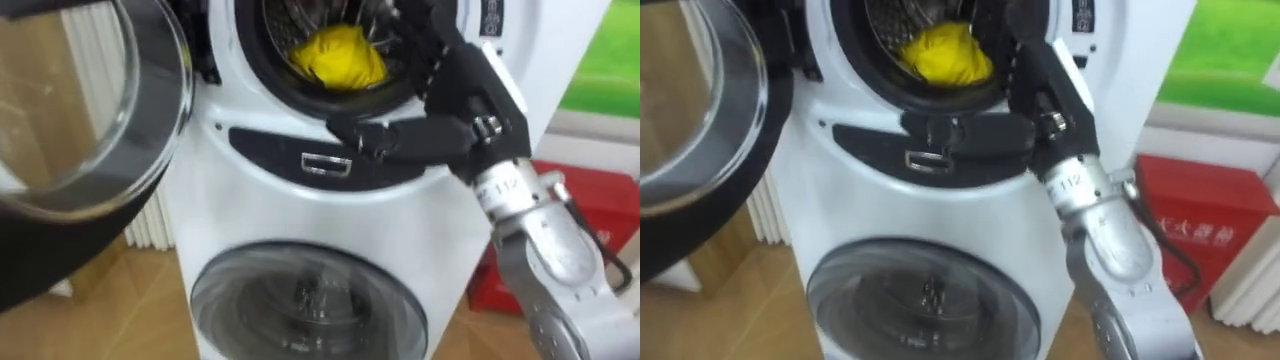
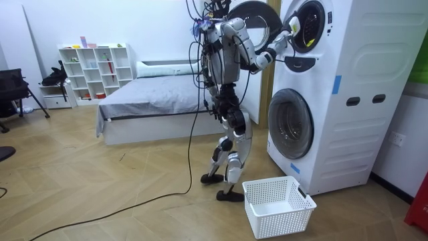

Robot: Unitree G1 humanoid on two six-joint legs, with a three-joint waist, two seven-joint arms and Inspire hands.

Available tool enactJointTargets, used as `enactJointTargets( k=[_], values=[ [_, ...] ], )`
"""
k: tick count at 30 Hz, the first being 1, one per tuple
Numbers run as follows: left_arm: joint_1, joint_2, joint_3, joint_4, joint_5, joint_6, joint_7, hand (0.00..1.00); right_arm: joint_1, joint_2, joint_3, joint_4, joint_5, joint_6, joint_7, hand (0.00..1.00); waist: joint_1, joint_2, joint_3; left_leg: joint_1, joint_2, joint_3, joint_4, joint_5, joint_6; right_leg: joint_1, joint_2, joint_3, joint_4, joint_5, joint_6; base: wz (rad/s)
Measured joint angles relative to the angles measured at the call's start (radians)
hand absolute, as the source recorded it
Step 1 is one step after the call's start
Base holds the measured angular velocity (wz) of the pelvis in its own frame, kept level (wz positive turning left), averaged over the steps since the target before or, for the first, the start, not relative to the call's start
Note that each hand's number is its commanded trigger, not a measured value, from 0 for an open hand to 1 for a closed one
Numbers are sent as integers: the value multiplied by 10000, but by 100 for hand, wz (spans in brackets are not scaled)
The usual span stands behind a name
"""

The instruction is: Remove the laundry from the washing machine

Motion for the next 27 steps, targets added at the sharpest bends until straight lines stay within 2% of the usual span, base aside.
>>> enactJointTargets(
  k=[1,2,3,4,5,6,7,8,9,10,11,14,16,17,18,19,20,21,22,23,24,25,26,27],
  values=[
    [88,14,0,1,-1,7,-6,0,0,-7,99,-1,51,-11,-84,0,-3,-62,-40,18,-3,-3,-636,663,19,100,-10,141,1,0,46,-32],
    [115,12,0,-3,-1,7,-20,0,0,-8,135,0,58,-11,-115,0,-32,-88,-65,74,-12,-4,-883,992,5,125,-11,185,-1,-41,90,-15],
    [111,9,0,-12,3,4,-60,0,0,-6,156,-1,155,-13,-149,0,-72,-167,-115,167,-121,-35,-1153,1411,121,121,-27,277,-11,-99,180,-13],
    [133,-12,3,-10,0,-26,-83,0,-1,-6,179,-3,151,-12,-160,0,-64,-271,-177,288,-217,3,-1255,1541,253,114,-96,366,-57,-129,238,-15],
    [176,-20,19,-9,0,-38,-103,0,0,6,196,-6,151,-16,-152,0,-61,-330,-180,341,-280,50,-1184,1544,303,154,-160,391,-109,-138,277,-12],
    [165,-70,55,-9,1,-31,-151,0,6,-1,263,-120,83,-35,-122,0,-136,-351,-180,412,-369,60,-1087,1431,358,361,-237,393,-350,-90,372,-6],
    [173,-96,59,-20,7,-32,-224,0,24,-45,365,-324,36,-47,-94,0,-197,-345,-170,414,-398,57,-759,1165,354,603,-299,399,-431,-90,432,0],
    [154,-93,62,-21,8,-33,-271,0,83,-69,404,-431,34,-84,-83,0,-249,-279,-117,392,-413,37,-567,1012,354,692,-324,405,-441,-107,463,0],
    [145,-93,93,-25,9,-35,-317,0,256,-82,487,-543,26,-259,-80,0,-382,-233,-102,352,-472,-18,-360,773,360,856,-388,412,-433,-172,575,5],
    [98,-93,152,-28,-2,-37,-343,0,417,-93,492,-674,-50,-385,-67,0,-458,-240,-134,422,-572,-6,-387,651,406,870,-496,414,-360,-272,724,6],
    [2,-94,170,-28,-1,-36,-346,0,466,-129,493,-777,-50,-411,-60,0,-500,-239,-132,426,-650,-10,-370,638,428,867,-555,415,-360,-310,775,5],
    [-301,-94,122,-35,-14,-31,-358,0,594,-216,534,-1000,-96,-569,21,0,-651,-169,-89,473,-906,286,-295,415,685,821,-862,382,-88,-512,1014,-2],
    [-522,-80,-104,-16,-49,-23,-394,0,641,-483,526,-826,-49,-652,44,0,-693,-175,-80,750,-1240,470,-285,42,966,638,-1400,209,942,-928,1421,2],
    [-594,-74,-172,-18,-73,-29,-438,0,662,-569,524,-826,-47,-651,43,0,-711,-151,-83,772,-1304,472,-240,-22,1027,515,-1544,67,1341,-968,1490,4],
    [-769,-55,-198,-22,-68,-41,-459,0,671,-685,528,-752,-80,-658,84,0,-740,-119,-74,812,-1393,423,-187,-107,1152,164,-1825,-226,2295,-975,1537,7],
    [-945,6,-211,-29,-53,-49,-458,0,674,-694,520,-534,-139,-677,82,0,-781,-88,-30,881,-1537,407,-159,-160,1259,-123,-2027,-256,3107,-846,1673,11],
    [-1010,40,-220,-47,-61,-69,-457,0,681,-685,520,-380,-194,-651,69,0,-817,-93,-33,925,-1556,388,-151,-185,1320,-189,-2078,-196,3326,-739,1753,23],
    [-1069,110,-229,-222,-27,-111,-450,0,761,-674,499,-169,-370,-575,48,0,-882,-85,-29,1064,-1556,206,-144,-232,1446,-322,-2109,-125,3627,-451,1824,22],
    [-1014,186,-238,-437,-23,-157,-420,0,1014,-625,329,-201,-762,-598,-79,0,-917,29,-12,1133,-1522,50,-163,-279,1535,-534,-2070,-68,3891,-190,1825,14],
    [-1002,238,-241,-507,-24,-183,-406,0,1114,-621,222,-200,-859,-603,-79,0,-923,47,-12,1160,-1521,-52,-201,-285,1583,-634,-1953,66,3727,-231,1825,-10],
    [-994,337,-233,-573,-25,-222,-347,0,1182,-608,90,-172,-824,-594,-20,0,-932,71,-2,1202,-1486,-107,-315,-257,1651,-938,-1672,433,3169,-320,1805,-11],
    [-1011,366,-234,-586,-25,-239,-319,0,1219,-590,18,-130,-847,-562,-3,0,-1002,105,-2,1193,-1456,-111,-367,-198,1646,-1107,-1455,501,2469,-327,1791,-10],
    [-1000,370,-253,-590,-31,-272,-307,0,1234,-583,0,-118,-865,-555,-38,0,-1017,111,-8,1204,-1461,-104,-376,-203,1667,-1197,-1358,555,2120,-301,1782,4],
    [-945,360,-268,-592,-28,-345,-283,0,1251,-562,-66,-83,-893,-539,-46,0,-1084,112,-10,1256,-1508,-103,-380,-219,1706,-1299,-1206,688,1495,-115,1729,7]
  ],
)
